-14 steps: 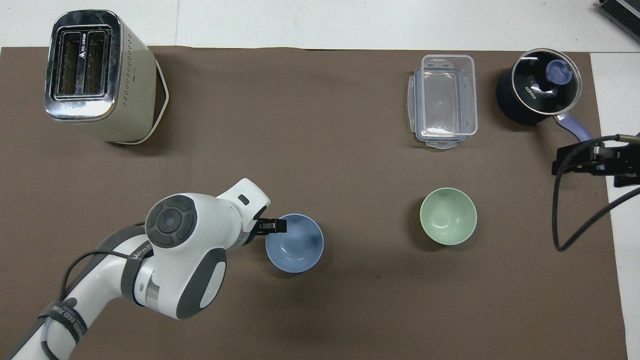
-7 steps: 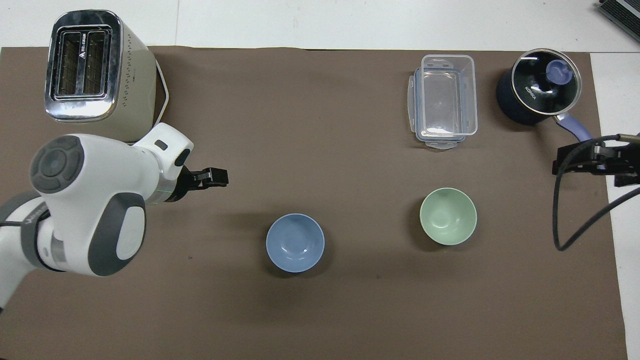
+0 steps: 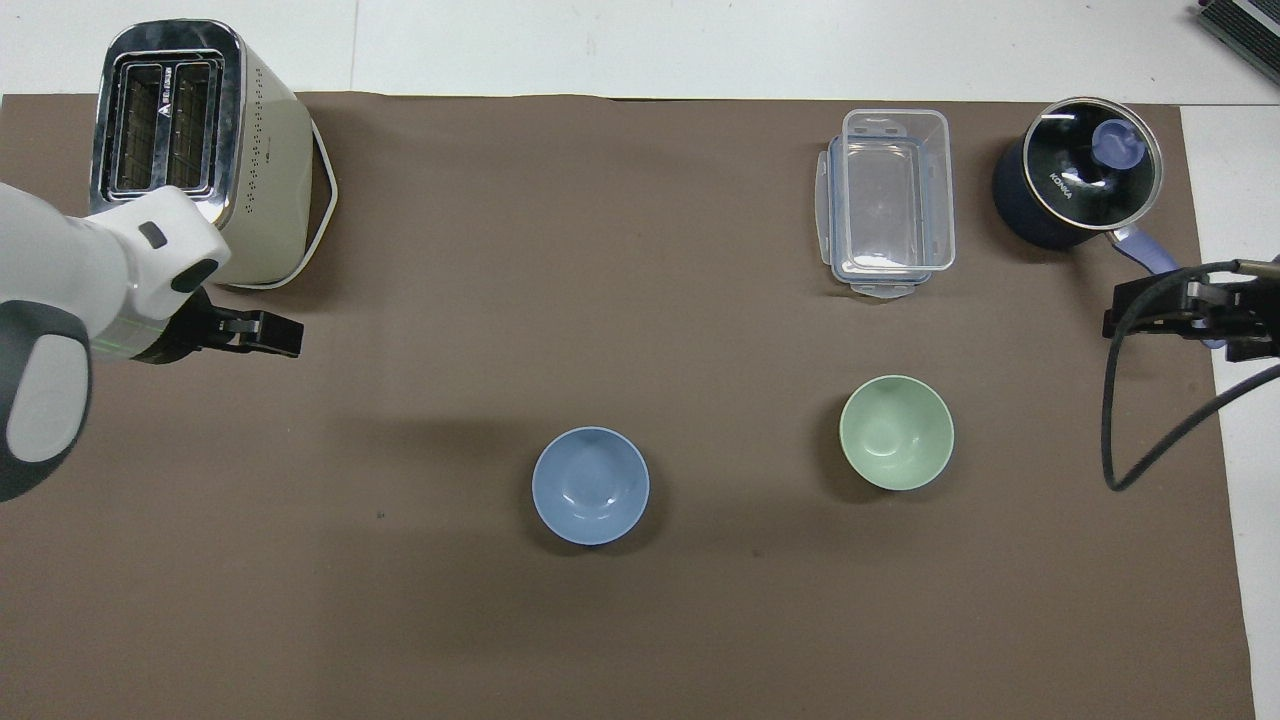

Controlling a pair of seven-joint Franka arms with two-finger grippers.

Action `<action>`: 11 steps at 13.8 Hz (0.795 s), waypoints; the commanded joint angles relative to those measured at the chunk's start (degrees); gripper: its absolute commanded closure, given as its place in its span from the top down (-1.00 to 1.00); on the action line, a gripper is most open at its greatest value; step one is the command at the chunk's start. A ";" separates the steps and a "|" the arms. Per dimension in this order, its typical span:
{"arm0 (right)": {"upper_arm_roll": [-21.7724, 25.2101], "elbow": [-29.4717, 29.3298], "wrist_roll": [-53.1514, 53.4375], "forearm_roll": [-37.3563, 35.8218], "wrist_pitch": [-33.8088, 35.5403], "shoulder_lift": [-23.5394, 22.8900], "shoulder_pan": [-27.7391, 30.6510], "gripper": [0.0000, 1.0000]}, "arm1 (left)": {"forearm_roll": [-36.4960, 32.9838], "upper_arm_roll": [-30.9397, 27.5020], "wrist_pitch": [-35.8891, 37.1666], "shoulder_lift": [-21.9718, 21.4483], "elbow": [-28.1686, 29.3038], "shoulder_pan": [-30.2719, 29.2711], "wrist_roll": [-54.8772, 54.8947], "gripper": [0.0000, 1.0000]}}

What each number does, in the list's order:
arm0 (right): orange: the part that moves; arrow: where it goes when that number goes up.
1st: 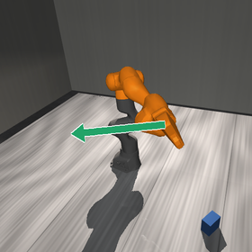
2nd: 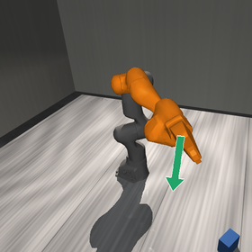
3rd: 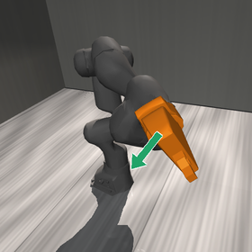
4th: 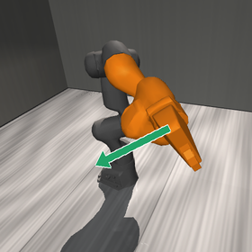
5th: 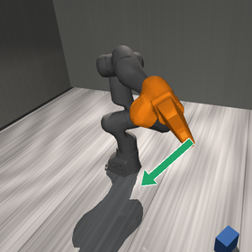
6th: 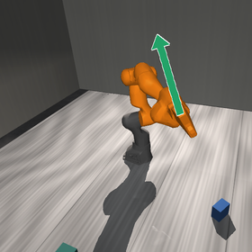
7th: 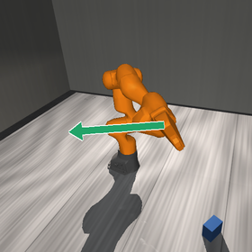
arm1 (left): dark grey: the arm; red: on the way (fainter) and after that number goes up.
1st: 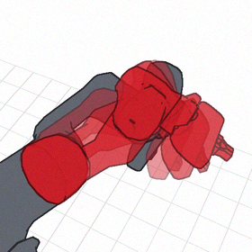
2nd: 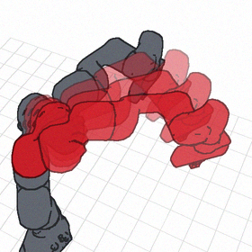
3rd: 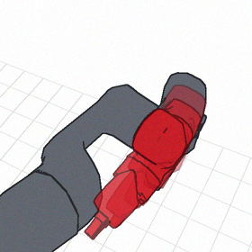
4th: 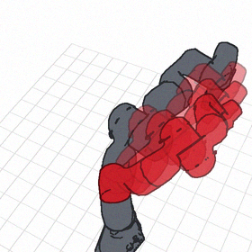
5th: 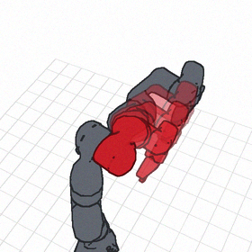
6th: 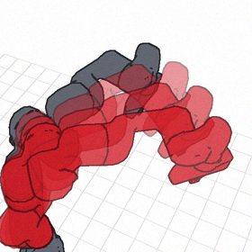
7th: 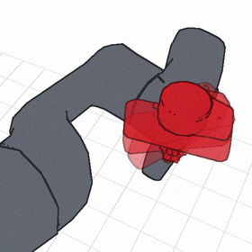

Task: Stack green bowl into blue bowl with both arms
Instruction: 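Release the blue bowl with the left gripper while the right gripper starts reaching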

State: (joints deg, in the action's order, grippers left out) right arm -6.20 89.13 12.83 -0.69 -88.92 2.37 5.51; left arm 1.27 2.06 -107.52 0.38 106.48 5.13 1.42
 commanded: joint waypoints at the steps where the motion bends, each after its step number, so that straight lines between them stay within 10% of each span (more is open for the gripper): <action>1: -0.04 1.31 -2.02 1.92 -2.48 0.01 0.73 1.00 | -1.71 0.58 5.90 0.23 -4.95 -2.05 2.01 1.00; 11: -0.04 17.19 -3.69 2.00 -18.72 -0.52 0.39 1.00 | -4.18 0.58 12.77 0.14 -10.86 -2.32 1.57 1.00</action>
State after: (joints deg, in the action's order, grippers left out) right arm -6.20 100.36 11.04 -0.23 -102.04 1.04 5.50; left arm -1.64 2.17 -95.92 0.31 96.38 3.42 3.08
